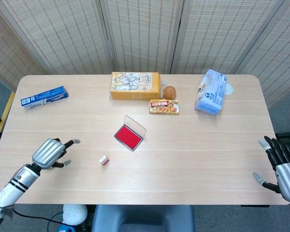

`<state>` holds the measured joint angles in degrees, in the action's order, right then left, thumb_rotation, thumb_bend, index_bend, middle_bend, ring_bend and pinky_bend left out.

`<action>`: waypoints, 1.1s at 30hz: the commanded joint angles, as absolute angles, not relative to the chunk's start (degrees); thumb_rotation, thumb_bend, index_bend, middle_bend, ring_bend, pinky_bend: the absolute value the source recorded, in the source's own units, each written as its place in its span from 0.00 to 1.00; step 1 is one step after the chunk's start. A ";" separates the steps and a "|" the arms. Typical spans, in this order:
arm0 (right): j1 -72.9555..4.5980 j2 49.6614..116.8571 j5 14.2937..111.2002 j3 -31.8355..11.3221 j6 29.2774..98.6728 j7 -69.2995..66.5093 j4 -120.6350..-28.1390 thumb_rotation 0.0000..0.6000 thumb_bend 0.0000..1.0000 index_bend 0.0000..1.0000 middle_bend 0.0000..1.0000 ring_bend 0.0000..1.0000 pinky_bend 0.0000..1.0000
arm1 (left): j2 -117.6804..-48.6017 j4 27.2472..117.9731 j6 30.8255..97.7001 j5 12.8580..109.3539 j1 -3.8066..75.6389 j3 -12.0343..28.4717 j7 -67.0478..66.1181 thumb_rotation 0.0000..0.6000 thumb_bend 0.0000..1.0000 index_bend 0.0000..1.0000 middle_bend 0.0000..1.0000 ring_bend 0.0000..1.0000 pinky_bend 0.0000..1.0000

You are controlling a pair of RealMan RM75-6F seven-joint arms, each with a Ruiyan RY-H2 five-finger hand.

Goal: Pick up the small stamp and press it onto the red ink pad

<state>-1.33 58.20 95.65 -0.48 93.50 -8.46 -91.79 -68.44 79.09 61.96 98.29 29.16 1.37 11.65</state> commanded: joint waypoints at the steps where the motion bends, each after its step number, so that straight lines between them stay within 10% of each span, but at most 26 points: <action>1: -0.25 57.97 95.58 -0.89 95.80 -10.02 -91.43 1.00 0.22 0.00 0.00 0.00 0.00 | -68.69 79.89 60.81 97.75 29.91 0.98 11.39 1.00 0.29 0.29 1.00 0.90 0.56; 33: 3.45 58.75 101.24 -0.11 104.61 -13.40 -88.22 1.00 0.22 0.00 0.00 0.00 0.00 | -77.01 77.63 50.24 93.10 39.78 0.41 3.54 1.00 0.29 0.36 1.00 0.92 0.58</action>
<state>3.47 58.70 101.19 -0.10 104.62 -13.45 -88.24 -77.07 77.36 50.87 93.53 39.22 0.25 4.06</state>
